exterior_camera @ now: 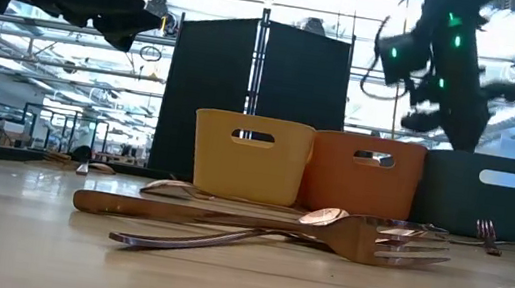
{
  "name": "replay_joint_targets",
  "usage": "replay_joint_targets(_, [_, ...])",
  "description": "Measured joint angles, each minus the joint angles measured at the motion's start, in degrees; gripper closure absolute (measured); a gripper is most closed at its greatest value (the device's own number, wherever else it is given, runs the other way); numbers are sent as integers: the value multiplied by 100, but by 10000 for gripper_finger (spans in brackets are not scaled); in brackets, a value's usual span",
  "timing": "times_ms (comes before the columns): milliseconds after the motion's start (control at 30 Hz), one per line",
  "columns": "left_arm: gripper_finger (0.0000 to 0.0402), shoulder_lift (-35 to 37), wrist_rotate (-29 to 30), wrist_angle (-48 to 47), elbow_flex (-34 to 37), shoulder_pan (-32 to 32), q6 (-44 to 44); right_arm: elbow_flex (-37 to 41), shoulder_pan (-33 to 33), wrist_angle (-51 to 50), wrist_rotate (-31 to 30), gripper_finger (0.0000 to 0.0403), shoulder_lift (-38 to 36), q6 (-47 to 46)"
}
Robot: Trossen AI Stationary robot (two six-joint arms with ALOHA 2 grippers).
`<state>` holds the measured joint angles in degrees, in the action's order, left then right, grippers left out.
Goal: Sort silverware
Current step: Put the copper knife into the blue bin
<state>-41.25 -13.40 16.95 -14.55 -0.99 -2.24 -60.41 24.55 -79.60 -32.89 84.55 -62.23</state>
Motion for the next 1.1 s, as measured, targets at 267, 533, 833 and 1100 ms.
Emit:
replay_joint_targets(267, [245, -2, -4, 2, 0, 0, -2, 962, 586, 2022, 185, 372, -55, 882])
replay_joint_targets(533, [245, -2, -4, 4, 0, 0, -4, 1011, 845, 2353, 166, 313, -108, 1138])
replay_joint_targets(833, [245, -2, 0, 4, 0, 0, -86, 1019, 932, 2316, 149, 262, -569, 1422])
replay_joint_targets(1100, [245, -2, 5, -2, 0, 0, -111, 190, 897, 2267, 176, 256, -1272, 1870])
